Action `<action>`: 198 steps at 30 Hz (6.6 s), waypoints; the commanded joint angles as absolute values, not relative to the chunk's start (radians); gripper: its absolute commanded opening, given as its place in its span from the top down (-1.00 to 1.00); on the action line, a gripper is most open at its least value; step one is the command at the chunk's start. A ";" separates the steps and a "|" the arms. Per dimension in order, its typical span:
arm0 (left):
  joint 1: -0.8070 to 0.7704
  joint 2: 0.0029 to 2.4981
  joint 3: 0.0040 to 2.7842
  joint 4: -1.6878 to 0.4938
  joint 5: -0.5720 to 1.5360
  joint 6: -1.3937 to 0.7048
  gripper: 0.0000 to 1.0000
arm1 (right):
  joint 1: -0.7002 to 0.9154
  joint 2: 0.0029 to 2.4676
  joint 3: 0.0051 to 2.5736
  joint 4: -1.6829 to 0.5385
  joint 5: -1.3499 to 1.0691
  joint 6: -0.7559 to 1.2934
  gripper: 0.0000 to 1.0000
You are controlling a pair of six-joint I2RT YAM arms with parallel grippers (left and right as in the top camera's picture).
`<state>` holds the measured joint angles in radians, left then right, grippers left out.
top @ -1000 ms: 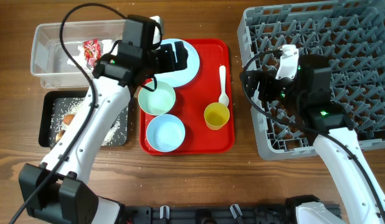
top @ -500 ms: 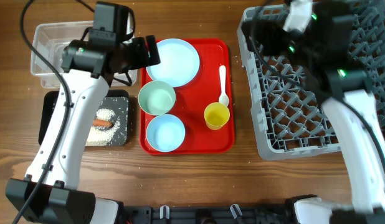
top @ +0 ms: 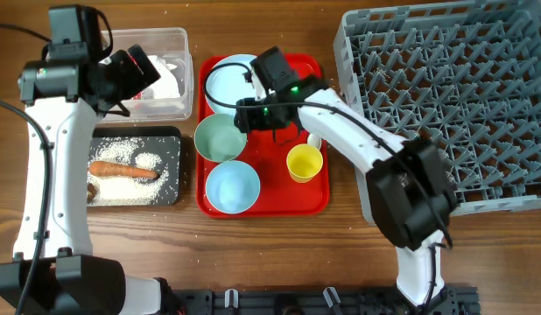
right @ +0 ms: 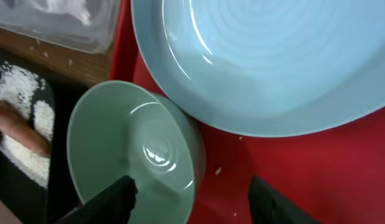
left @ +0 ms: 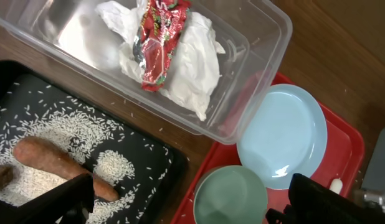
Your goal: Sort waste into correct bins and load items into the dishwasher rack
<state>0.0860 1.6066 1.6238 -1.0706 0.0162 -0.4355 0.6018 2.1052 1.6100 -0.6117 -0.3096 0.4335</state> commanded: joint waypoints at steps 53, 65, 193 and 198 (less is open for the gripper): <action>0.092 1.594 1.642 -1.071 0.021 -0.453 -1.00 | 0.318 2.186 1.615 0.094 1.145 -0.934 0.91; 0.092 1.594 1.642 -1.071 0.021 -0.453 -1.00 | 0.411 2.186 1.613 -0.136 1.176 -0.831 0.00; 0.092 1.594 1.642 -1.071 0.021 -0.453 -1.00 | 0.504 1.929 1.688 -0.763 0.175 -0.071 0.91; 0.092 1.594 1.642 -1.070 0.021 -0.453 -1.00 | 0.333 1.984 1.688 -0.739 -0.009 -0.078 0.91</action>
<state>0.0891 1.6066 1.6260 -1.0729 0.0166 -0.4477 0.3676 1.9366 1.6779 -0.7334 0.0879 -0.0559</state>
